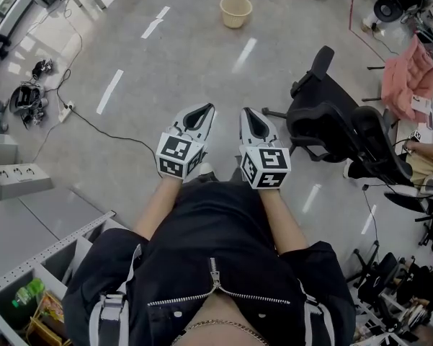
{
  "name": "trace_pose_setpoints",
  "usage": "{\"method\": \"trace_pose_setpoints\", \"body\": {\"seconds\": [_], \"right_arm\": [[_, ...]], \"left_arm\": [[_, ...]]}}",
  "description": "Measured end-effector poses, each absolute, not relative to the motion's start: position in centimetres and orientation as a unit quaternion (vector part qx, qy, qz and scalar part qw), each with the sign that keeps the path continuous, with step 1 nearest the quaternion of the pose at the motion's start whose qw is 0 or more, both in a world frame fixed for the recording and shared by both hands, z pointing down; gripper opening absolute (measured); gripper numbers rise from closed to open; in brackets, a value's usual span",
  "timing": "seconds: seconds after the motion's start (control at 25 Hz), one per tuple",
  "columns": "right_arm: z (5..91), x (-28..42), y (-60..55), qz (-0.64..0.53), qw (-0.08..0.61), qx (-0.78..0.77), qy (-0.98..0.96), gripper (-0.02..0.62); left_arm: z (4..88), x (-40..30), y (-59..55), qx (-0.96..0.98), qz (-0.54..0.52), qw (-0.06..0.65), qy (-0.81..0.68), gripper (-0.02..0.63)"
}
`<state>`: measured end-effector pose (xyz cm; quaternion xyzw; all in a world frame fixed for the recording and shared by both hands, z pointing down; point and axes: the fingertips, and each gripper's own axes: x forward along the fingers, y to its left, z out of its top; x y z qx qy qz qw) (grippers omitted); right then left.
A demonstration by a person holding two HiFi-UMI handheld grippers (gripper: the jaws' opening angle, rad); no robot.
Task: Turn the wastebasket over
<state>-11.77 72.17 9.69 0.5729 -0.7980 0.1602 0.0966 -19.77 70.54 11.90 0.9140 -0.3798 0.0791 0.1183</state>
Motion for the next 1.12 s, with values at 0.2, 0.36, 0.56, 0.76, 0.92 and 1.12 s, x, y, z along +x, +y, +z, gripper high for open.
{"method": "trace_pose_setpoints", "body": {"seconds": [0.2, 0.36, 0.56, 0.76, 0.92, 1.12], "right_arm": [[9.9, -12.0, 72.3, 0.159, 0.103, 0.574, -0.797, 0.011], [10.0, -12.2, 72.2, 0.158, 0.108, 0.572, -0.798, 0.011], [10.0, -12.4, 72.1, 0.157, 0.11, 0.569, -0.8, 0.011], [10.1, -13.0, 71.9, 0.156, 0.11, 0.566, -0.802, 0.011], [10.0, -12.6, 71.6, 0.157, 0.105, 0.571, -0.799, 0.011], [10.0, -12.2, 71.4, 0.161, 0.102, 0.58, -0.792, 0.011]], "left_arm": [[11.9, -20.1, 70.5, 0.913, 0.075, 0.123, -0.382, 0.008], [12.0, -20.3, 70.5, 0.913, 0.073, 0.123, -0.381, 0.008], [12.2, -20.4, 70.6, 0.913, 0.072, 0.126, -0.383, 0.008], [12.2, -20.7, 70.4, 0.912, 0.074, 0.125, -0.383, 0.008], [12.4, -20.7, 70.3, 0.913, 0.075, 0.126, -0.382, 0.008], [12.7, -20.7, 70.2, 0.914, 0.078, 0.129, -0.376, 0.008]]}}
